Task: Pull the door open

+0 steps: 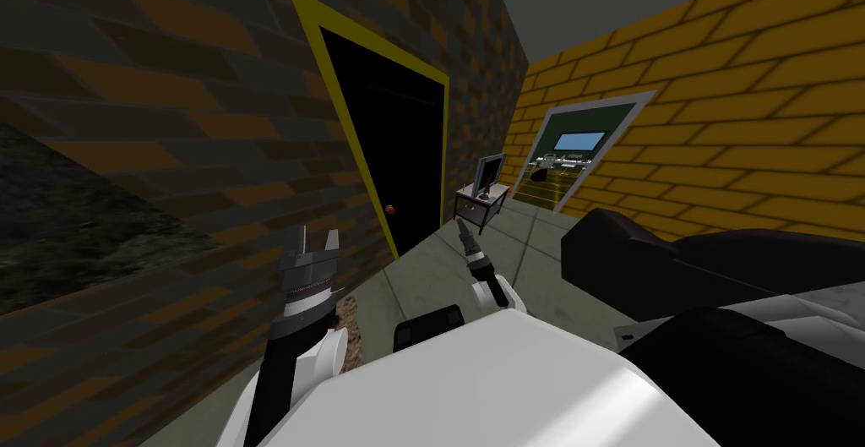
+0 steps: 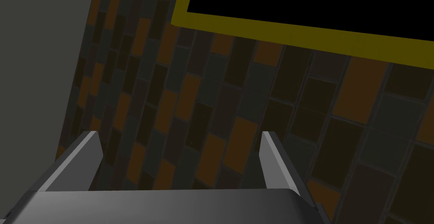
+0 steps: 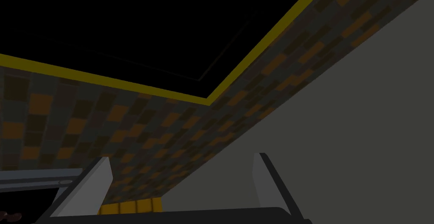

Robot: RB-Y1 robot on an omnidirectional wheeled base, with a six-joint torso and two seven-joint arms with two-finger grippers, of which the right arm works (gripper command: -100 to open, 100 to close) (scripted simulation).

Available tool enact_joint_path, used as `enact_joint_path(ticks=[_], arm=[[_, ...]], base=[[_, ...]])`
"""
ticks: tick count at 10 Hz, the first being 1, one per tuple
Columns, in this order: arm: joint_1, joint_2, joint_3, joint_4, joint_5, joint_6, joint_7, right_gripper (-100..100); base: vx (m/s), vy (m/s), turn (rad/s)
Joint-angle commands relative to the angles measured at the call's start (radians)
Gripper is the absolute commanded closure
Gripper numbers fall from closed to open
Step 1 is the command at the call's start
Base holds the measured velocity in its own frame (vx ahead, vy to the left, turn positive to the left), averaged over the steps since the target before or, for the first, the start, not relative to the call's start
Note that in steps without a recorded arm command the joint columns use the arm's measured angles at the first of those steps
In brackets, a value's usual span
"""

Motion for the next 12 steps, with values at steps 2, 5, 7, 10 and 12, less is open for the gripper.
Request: enact_joint_path(ticks=[2, 5, 7, 10, 12], arm=[[-0.020, -0.007, 0.005, 0.052, 0.025, -0.018, 0.041, -100], [-0.042, -0.012, 0.014, 0.114, 0.056, -0.041, 0.091, -100], [-0.056, -0.015, 0.021, 0.155, 0.077, -0.056, 0.125, -100], [-0.078, -0.019, 0.030, 0.218, 0.109, -0.079, 0.176, -100], [-0.093, -0.021, 0.037, 0.260, 0.131, -0.094, 0.210, -100]], base=[[0.075, 0.048, -0.024], [0.094, 0.036, -0.030], [0.084, 0.039, -0.030], [0.086, 0.046, -0.033], [0.091, 0.038, -0.031]])
